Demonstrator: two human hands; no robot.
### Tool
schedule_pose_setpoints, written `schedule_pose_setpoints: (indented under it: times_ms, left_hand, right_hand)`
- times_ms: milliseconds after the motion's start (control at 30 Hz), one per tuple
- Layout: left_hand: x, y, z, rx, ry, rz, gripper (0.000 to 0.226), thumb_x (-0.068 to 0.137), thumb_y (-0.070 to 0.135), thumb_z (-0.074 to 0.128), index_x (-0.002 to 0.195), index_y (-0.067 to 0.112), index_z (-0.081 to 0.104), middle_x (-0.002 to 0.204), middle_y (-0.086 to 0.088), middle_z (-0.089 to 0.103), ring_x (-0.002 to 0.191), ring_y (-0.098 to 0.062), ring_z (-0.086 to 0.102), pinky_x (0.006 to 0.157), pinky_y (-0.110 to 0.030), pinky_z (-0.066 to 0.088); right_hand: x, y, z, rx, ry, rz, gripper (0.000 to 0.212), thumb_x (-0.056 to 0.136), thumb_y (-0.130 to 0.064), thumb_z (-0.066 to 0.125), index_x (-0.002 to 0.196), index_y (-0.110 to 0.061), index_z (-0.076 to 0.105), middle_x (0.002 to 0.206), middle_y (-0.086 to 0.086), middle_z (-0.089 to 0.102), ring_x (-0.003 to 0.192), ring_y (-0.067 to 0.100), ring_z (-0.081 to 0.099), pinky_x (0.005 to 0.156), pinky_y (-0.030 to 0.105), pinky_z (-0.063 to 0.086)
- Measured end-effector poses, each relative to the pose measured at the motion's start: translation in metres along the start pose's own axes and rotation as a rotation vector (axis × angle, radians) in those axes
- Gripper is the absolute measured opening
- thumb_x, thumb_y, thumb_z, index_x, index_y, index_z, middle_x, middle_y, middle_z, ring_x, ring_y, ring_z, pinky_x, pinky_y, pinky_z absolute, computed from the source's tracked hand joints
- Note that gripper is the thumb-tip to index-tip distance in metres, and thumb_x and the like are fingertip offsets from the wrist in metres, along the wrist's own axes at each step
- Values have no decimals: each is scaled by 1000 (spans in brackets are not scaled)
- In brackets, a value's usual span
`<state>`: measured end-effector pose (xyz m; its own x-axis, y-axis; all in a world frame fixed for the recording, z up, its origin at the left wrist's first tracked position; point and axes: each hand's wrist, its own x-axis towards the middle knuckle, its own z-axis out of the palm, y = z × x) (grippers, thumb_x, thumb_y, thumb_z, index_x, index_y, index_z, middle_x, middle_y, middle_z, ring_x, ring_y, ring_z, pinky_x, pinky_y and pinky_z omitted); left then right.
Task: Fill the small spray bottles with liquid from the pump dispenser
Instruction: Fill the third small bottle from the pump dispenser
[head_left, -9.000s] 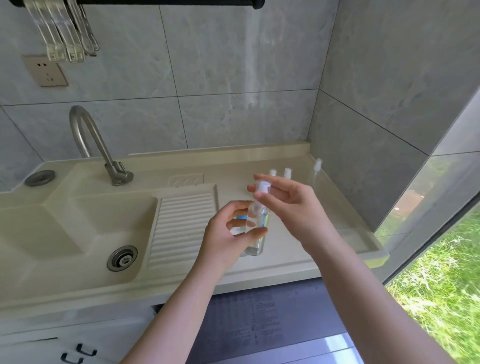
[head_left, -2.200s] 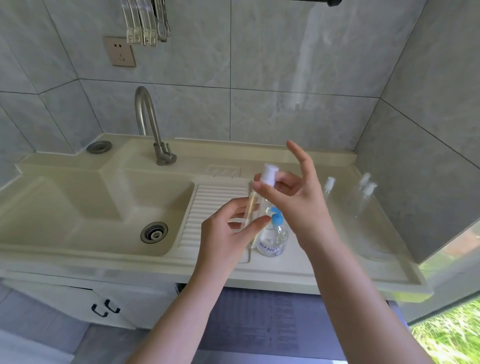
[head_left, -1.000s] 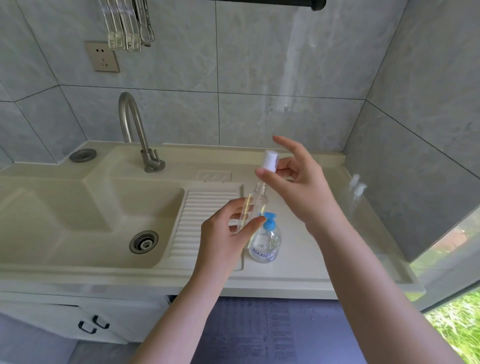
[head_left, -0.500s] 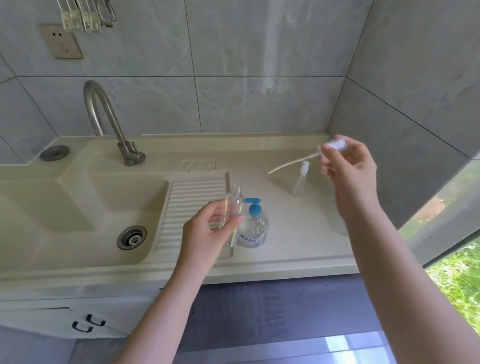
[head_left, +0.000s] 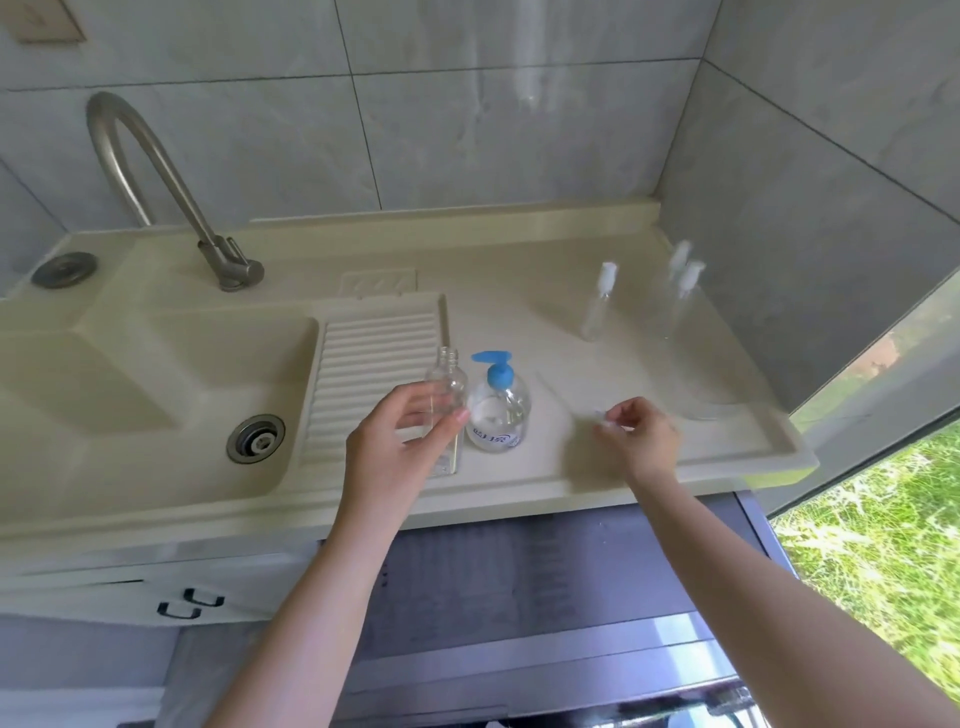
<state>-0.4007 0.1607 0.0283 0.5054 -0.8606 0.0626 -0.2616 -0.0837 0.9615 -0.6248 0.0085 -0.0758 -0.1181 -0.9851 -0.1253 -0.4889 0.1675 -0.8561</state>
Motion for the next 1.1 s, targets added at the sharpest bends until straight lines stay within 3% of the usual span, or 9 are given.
schedule_pose_setpoints:
  times_ms: [167, 300, 467, 633, 800, 867, 1000, 1100]
  left_hand:
    - [2, -8, -3, 19, -15, -17, 29, 80, 31, 78, 108, 29, 69, 103, 16, 72, 97, -1, 65, 77, -6, 45]
    - [6, -11, -6, 14, -5, -25, 29, 80, 31, 78, 108, 30, 69, 104, 16, 72, 97, -1, 65, 77, -7, 46]
    - [13, -12, -7, 7, 3, -15, 28, 81, 26, 78, 108, 28, 70, 104, 14, 72, 98, 0, 65, 75, -5, 45]
    - [22, -19, -12, 50, -18, -34, 31, 81, 30, 79, 110, 30, 69, 107, 18, 71, 97, 0, 65, 76, -11, 49]
    - [44, -30, -16, 262, -36, 53, 38, 74, 27, 85, 108, 26, 69, 109, 8, 64, 94, -5, 63, 78, -19, 52]
    - [55, -33, -18, 340, -42, 90, 43, 71, 27, 86, 110, 24, 69, 106, 5, 61, 94, -9, 62, 81, -20, 49]
    - [71, -37, -19, 494, -50, 164, 52, 71, 27, 86, 118, 23, 66, 106, 7, 58, 91, -8, 57, 85, -18, 43]
    - [77, -42, -19, 557, -73, 229, 49, 69, 28, 87, 113, 26, 65, 104, 11, 58, 90, -6, 56, 86, -26, 50]
  right_hand:
    - [5, 1, 7, -235, -1, -63, 18, 77, -17, 73, 75, -27, 58, 86, -7, 58, 91, 23, 56, 88, 41, 45]
    - [5, 3, 12, -291, -4, -37, 18, 77, -23, 71, 70, -30, 56, 86, -9, 61, 96, 25, 56, 91, 43, 44]
    - [7, 2, 12, -355, -30, -67, 12, 79, -29, 72, 77, -31, 60, 95, -8, 60, 102, 25, 53, 92, 39, 39]
    - [7, -33, 12, -200, 8, -207, 17, 80, -33, 77, 78, -32, 60, 97, -4, 63, 103, 25, 59, 92, 44, 45]
    - [2, -102, 18, 12, -85, -331, 10, 89, -30, 72, 91, -21, 69, 100, -8, 70, 100, 10, 61, 81, 25, 41]
    - [-1, -127, 21, 52, -134, -373, 7, 90, -27, 70, 92, -20, 68, 100, -9, 71, 99, 8, 63, 84, 20, 43]
    - [0, -149, 35, 24, -200, -389, 7, 93, -22, 66, 97, -17, 68, 98, -8, 70, 100, 10, 65, 93, 24, 48]
    - [3, -152, 43, -47, -234, -320, 16, 95, -27, 63, 106, -16, 69, 105, -4, 71, 106, 12, 64, 95, 29, 48]
